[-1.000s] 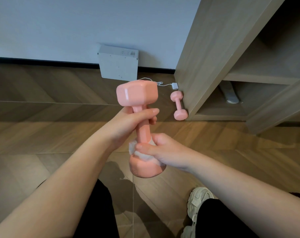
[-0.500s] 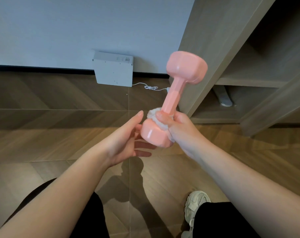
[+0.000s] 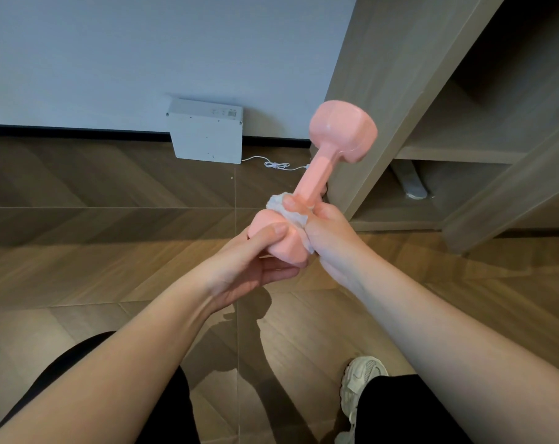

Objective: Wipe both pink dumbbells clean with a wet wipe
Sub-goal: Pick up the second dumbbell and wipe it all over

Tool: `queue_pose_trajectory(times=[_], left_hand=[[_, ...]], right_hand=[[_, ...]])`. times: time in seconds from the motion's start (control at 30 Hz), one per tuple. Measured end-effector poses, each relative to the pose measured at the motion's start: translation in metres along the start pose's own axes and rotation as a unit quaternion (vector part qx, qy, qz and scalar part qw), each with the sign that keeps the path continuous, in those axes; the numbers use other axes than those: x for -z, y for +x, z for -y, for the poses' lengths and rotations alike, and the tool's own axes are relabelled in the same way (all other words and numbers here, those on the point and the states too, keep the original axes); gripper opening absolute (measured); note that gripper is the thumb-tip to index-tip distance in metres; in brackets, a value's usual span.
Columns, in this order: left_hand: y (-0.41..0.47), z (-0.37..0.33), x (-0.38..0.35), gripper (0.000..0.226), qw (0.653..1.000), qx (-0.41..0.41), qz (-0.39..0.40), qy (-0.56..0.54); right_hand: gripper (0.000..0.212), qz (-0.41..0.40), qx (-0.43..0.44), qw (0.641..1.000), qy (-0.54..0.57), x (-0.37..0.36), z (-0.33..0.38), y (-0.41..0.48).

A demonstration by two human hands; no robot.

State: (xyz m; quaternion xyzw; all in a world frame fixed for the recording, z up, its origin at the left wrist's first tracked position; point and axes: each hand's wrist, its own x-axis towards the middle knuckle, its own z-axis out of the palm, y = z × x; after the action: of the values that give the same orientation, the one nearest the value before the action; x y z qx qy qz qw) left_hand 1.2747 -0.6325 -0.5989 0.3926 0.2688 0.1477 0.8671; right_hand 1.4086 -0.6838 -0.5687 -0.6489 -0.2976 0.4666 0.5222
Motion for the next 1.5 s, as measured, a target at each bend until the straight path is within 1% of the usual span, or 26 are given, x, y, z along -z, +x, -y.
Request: queue_pose_trajectory(times=[0.07, 0.1, 0.2, 0.27, 0.33, 0.43, 0.47, 0.5, 0.53, 0.6, 0.67, 0.77, 0.8, 0.87, 0.93, 0.97, 1.03, 1.07, 1.13, 1.17, 1.23, 1.3, 1.33, 1.4, 1.43, 1.5], left_hand=[[0.001, 0.001, -0.001, 0.065, 1.0, -0.004, 0.0, -0.008], [0.001, 0.001, -0.001, 0.06, 1.0, -0.007, 0.002, -0.011], [-0.003, 0.003, -0.006, 0.055, 0.999, -0.012, 0.012, -0.027], [-0.005, 0.005, -0.009, 0.053, 0.999, -0.018, 0.017, -0.033], [-0.008, 0.005, -0.01, 0.049, 0.999, -0.025, 0.021, -0.031], [-0.011, 0.002, -0.008, 0.04, 0.999, -0.03, 0.029, -0.02], [-0.012, 0.001, -0.007, 0.037, 0.999, -0.031, 0.03, -0.018], [-0.013, 0.0, -0.007, 0.034, 0.999, -0.031, 0.029, -0.018], [-0.013, 0.0, -0.006, 0.034, 0.999, -0.031, 0.028, -0.02], [-0.014, 0.0, -0.006, 0.04, 0.999, -0.031, 0.031, -0.014], [-0.014, 0.0, -0.005, 0.047, 0.999, -0.031, 0.035, -0.004], [-0.014, -0.001, -0.004, 0.062, 0.998, -0.029, 0.042, 0.021], [-0.014, 0.0, -0.004, 0.064, 0.998, -0.03, 0.043, 0.039], [-0.014, 0.002, -0.006, 0.065, 0.995, -0.036, 0.036, 0.083], [-0.015, 0.004, -0.007, 0.062, 0.992, -0.047, 0.018, 0.113], [-0.014, 0.005, -0.008, 0.059, 0.991, -0.054, 0.012, 0.124], [-0.013, 0.004, -0.009, 0.053, 0.988, -0.064, 0.004, 0.143], [-0.012, 0.003, -0.01, 0.054, 0.987, -0.067, 0.001, 0.149], [-0.01, 0.001, -0.01, 0.065, 0.986, -0.067, -0.006, 0.154], [-0.009, 0.001, -0.011, 0.07, 0.986, -0.065, -0.008, 0.155], [-0.008, 0.001, -0.011, 0.071, 0.986, -0.059, -0.005, 0.158], [-0.007, 0.002, -0.01, 0.067, 0.986, -0.054, 0.0, 0.159], [-0.006, 0.003, -0.009, 0.066, 0.986, -0.051, 0.001, 0.159], [-0.007, 0.004, -0.006, 0.064, 0.986, -0.041, 0.003, 0.162], [-0.007, 0.005, -0.005, 0.061, 0.985, -0.036, 0.008, 0.166], [-0.009, 0.007, -0.003, 0.057, 0.984, -0.028, 0.019, 0.173]], right_hand=[[0.014, 0.005, 0.011, 1.0, 0.0, 0.002, 0.003, 0.0], [0.019, 0.007, 0.022, 1.0, -0.009, 0.003, 0.007, 0.0], [0.034, -0.018, 0.048, 0.998, -0.025, 0.007, 0.015, 0.002], [0.038, -0.018, 0.058, 0.998, 0.004, 0.009, 0.02, 0.002], [0.039, 0.009, 0.055, 0.998, 0.042, 0.013, 0.02, 0.002], [0.031, 0.087, 0.031, 0.992, 0.083, 0.025, 0.015, 0.001], [0.035, 0.109, 0.018, 0.99, 0.087, 0.029, 0.011, 0.002], [0.036, 0.127, 0.003, 0.989, 0.078, 0.03, 0.008, 0.001], [0.032, 0.137, -0.009, 0.989, 0.063, 0.029, 0.006, 0.0], [0.016, 0.161, -0.029, 0.985, 0.05, 0.024, -0.002, -0.004], [0.015, 0.166, -0.041, 0.983, 0.073, 0.019, -0.006, -0.007], [0.026, 0.154, -0.039, 0.982, 0.099, 0.016, -0.006, -0.006], [0.025, 0.139, -0.038, 0.985, 0.094, 0.013, -0.004, -0.007], [0.004, 0.109, -0.034, 0.99, 0.086, 0.01, -0.002, -0.009], [0.033, 0.075, -0.028, 0.993, 0.085, 0.006, -0.002, -0.011], [0.043, 0.067, -0.025, 0.993, 0.096, 0.006, -0.003, -0.011], [0.048, 0.056, -0.03, 0.991, 0.117, 0.005, 0.0, -0.012], [0.045, 0.042, -0.038, 0.99, 0.13, 0.006, 0.002, -0.01], [0.033, 0.005, -0.043, 0.989, 0.138, 0.008, 0.006, -0.005], [0.024, -0.011, -0.042, 0.99, 0.133, 0.009, 0.007, -0.002], [0.003, -0.02, -0.036, 0.991, 0.131, 0.011, 0.009, 0.0], [0.038, -0.039, -0.036, 0.983, 0.176, 0.013, 0.009, 0.003], [0.041, -0.04, -0.032, 0.978, 0.204, 0.015, 0.011, 0.005], [0.017, -0.034, -0.023, 0.967, 0.253, 0.019, 0.017, 0.009], [0.008, -0.038, -0.021, 0.96, 0.276, 0.022, 0.018, 0.013], [0.011, -0.051, -0.028, 0.944, 0.324, 0.025, 0.022, 0.015]])
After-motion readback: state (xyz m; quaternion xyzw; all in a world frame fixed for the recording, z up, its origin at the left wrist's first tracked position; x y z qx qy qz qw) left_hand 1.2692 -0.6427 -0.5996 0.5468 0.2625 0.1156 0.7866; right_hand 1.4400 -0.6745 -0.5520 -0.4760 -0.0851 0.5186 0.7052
